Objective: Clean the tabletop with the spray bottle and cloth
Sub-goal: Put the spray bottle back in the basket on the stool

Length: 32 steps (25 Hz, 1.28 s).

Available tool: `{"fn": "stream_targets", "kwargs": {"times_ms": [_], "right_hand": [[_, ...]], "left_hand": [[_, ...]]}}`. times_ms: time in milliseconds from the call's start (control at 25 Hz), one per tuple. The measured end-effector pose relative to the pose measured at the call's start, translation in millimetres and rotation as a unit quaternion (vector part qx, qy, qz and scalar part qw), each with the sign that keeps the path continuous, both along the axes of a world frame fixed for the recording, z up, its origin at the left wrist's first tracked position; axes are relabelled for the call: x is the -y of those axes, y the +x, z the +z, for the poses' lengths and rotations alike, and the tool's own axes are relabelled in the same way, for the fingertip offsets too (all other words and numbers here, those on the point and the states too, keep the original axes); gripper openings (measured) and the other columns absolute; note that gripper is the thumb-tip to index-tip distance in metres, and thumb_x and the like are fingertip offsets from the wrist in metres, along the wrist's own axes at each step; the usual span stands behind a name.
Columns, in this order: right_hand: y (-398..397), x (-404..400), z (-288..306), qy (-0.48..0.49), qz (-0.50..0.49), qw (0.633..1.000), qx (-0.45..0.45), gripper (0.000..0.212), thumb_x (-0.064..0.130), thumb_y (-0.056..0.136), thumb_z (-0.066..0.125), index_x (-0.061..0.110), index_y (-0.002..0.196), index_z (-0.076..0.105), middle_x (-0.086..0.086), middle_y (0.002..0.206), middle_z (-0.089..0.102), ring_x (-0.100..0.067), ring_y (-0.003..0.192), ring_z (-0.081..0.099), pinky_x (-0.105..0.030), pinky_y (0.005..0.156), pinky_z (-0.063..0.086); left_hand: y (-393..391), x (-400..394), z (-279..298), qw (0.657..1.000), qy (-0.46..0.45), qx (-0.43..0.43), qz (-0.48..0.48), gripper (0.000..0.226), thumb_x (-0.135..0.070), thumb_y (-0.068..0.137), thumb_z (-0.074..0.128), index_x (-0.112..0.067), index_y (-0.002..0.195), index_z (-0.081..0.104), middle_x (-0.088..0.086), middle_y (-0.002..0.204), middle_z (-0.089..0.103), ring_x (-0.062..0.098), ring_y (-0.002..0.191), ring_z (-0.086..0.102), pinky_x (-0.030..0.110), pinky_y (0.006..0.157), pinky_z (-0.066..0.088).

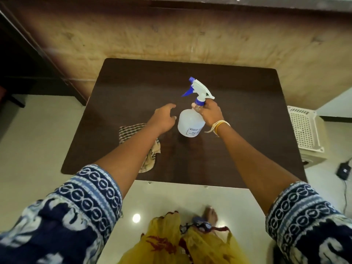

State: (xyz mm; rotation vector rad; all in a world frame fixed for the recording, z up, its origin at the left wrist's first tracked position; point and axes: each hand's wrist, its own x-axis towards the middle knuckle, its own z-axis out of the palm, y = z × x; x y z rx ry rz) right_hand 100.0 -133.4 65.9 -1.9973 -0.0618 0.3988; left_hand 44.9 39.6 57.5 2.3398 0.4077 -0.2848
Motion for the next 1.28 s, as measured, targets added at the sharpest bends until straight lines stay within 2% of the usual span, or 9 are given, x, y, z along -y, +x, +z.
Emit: {"fn": "stream_targets", "kwargs": {"times_ms": [160, 280, 520, 720, 800, 880, 1000, 1160, 1280], "right_hand": [[34, 89, -4, 0.028, -0.029, 0.999, -0.007, 0.032, 0.052, 0.074, 0.066, 0.032, 0.098, 0.063, -0.003, 0.109, 0.070, -0.026, 0.103, 0.065, -0.052, 0.095, 0.051], [64, 158, -5, 0.037, -0.029, 0.999, -0.020, 0.018, 0.039, 0.087, 0.066, 0.027, 0.100, 0.062, -0.005, 0.111, 0.070, -0.028, 0.105, 0.064, -0.057, 0.096, 0.050], [118, 274, 4, 0.041, -0.029, 0.998, -0.044, 0.015, 0.029, 0.094, 0.062, 0.019, 0.105, 0.059, -0.012, 0.117, 0.066, -0.032, 0.109, 0.061, -0.054, 0.097, 0.049], [167, 354, 6, 0.051, -0.056, 0.997, -0.023, 0.012, 0.025, 0.093, 0.063, 0.018, 0.100, 0.058, -0.009, 0.101, 0.067, -0.024, 0.091, 0.065, -0.040, 0.081, 0.054], [185, 386, 5, 0.041, -0.074, 0.996, -0.012, 0.008, 0.021, 0.095, 0.062, 0.014, 0.097, 0.059, -0.005, 0.090, 0.063, -0.018, 0.080, 0.059, -0.034, 0.073, 0.050], [205, 413, -1, 0.018, -0.090, 0.996, -0.003, 0.011, 0.027, 0.093, 0.064, 0.018, 0.097, 0.061, -0.003, 0.094, 0.064, -0.020, 0.085, 0.058, -0.037, 0.078, 0.049], [241, 454, -21, -0.035, -0.103, 0.994, 0.012, 0.015, 0.044, 0.084, 0.067, 0.031, 0.085, 0.061, -0.001, 0.094, 0.067, -0.021, 0.089, 0.060, -0.038, 0.081, 0.049], [282, 505, -63, -0.093, -0.121, 0.988, 0.003, 0.022, 0.036, 0.085, 0.073, 0.027, 0.074, 0.056, 0.004, 0.076, 0.060, -0.016, 0.077, 0.054, -0.031, 0.075, 0.042], [312, 534, -104, -0.106, -0.135, 0.985, -0.017, 0.022, 0.034, 0.082, 0.076, 0.022, 0.079, 0.058, 0.001, 0.078, 0.060, -0.018, 0.076, 0.055, -0.032, 0.073, 0.045]], "left_hand": [[34, 82, -1, 0.999, 0.019, -0.006, -0.037, 0.051, -0.021, 0.093, 0.058, -0.023, 0.142, 0.047, 0.008, 0.145, 0.050, 0.028, 0.130, 0.050, 0.041, 0.107, 0.042], [55, 151, -5, 0.997, 0.039, -0.033, -0.052, 0.053, -0.023, 0.093, 0.058, -0.025, 0.144, 0.044, 0.009, 0.147, 0.047, 0.029, 0.131, 0.049, 0.047, 0.107, 0.042], [97, 274, -13, 0.981, 0.116, -0.071, -0.137, 0.056, -0.024, 0.094, 0.056, -0.023, 0.147, 0.039, 0.012, 0.146, 0.042, 0.032, 0.135, 0.042, 0.048, 0.107, 0.040], [151, 344, -14, 0.971, 0.137, -0.065, -0.184, 0.056, -0.025, 0.095, 0.055, -0.021, 0.148, 0.039, 0.012, 0.146, 0.041, 0.032, 0.134, 0.042, 0.048, 0.105, 0.040], [178, 371, -14, 0.969, 0.139, -0.055, -0.198, 0.055, -0.027, 0.096, 0.053, -0.021, 0.148, 0.037, 0.013, 0.148, 0.039, 0.032, 0.136, 0.040, 0.050, 0.106, 0.039], [198, 395, -17, 0.969, 0.137, -0.046, -0.200, 0.055, -0.029, 0.097, 0.052, -0.021, 0.149, 0.037, 0.013, 0.150, 0.037, 0.032, 0.137, 0.039, 0.052, 0.108, 0.036], [229, 434, -25, 0.968, 0.154, -0.030, -0.195, 0.053, -0.031, 0.097, 0.052, -0.018, 0.146, 0.039, 0.013, 0.147, 0.038, 0.032, 0.136, 0.038, 0.053, 0.106, 0.034], [271, 471, -45, 0.966, 0.193, -0.020, -0.173, 0.056, -0.031, 0.097, 0.051, -0.013, 0.147, 0.035, 0.017, 0.153, 0.028, 0.033, 0.144, 0.025, 0.059, 0.111, 0.027], [297, 487, -71, 0.965, 0.219, -0.007, -0.141, 0.060, -0.031, 0.098, 0.049, -0.010, 0.150, 0.026, 0.018, 0.160, 0.016, 0.033, 0.150, 0.012, 0.063, 0.115, 0.018]]}}
